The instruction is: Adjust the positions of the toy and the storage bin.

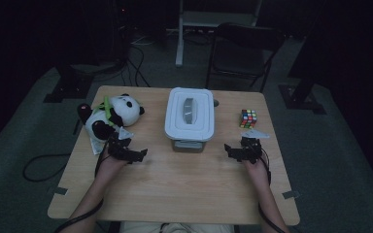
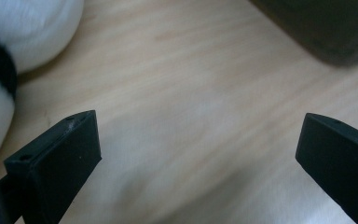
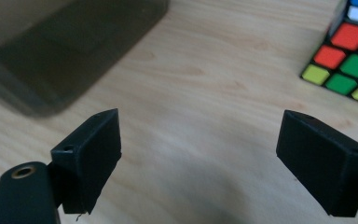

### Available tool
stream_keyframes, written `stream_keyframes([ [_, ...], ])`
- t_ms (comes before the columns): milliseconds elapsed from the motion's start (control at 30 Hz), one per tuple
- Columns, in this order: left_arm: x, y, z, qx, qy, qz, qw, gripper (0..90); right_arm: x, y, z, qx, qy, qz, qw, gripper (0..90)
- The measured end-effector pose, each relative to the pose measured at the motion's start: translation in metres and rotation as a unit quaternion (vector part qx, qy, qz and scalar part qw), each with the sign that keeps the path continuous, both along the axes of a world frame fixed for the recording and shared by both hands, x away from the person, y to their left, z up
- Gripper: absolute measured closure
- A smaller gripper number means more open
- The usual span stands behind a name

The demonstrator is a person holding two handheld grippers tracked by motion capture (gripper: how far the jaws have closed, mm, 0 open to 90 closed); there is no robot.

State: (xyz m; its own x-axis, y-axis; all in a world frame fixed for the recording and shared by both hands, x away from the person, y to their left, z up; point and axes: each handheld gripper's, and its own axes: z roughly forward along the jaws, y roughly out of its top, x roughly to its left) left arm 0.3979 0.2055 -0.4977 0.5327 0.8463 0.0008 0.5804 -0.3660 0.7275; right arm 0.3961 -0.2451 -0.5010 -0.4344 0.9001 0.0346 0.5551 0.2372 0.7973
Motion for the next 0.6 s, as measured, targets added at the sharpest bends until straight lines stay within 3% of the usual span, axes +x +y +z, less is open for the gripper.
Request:
stream_keyframes([
  [233, 0.02, -0.026, 0.005, -0.001, -0.006, -0.02, 0.9998, 0.6, 0.017, 0.008, 0.003, 0.006, -0.002, 0.0, 1.0, 13.6],
  [400, 0.039, -0.038, 0.005, 0.003, -0.006, -0.019, 0.9998, 0.6, 0.03, 0.016, 0.004, 0.013, -0.007, -0.003, 0.9999, 13.6],
  [600, 0.063, -0.05, 0.006, 0.003, -0.003, -0.018, 0.9998, 0.6, 0.048, 0.019, 0.001, 0.016, -0.018, -0.033, 0.9992, 13.6],
])
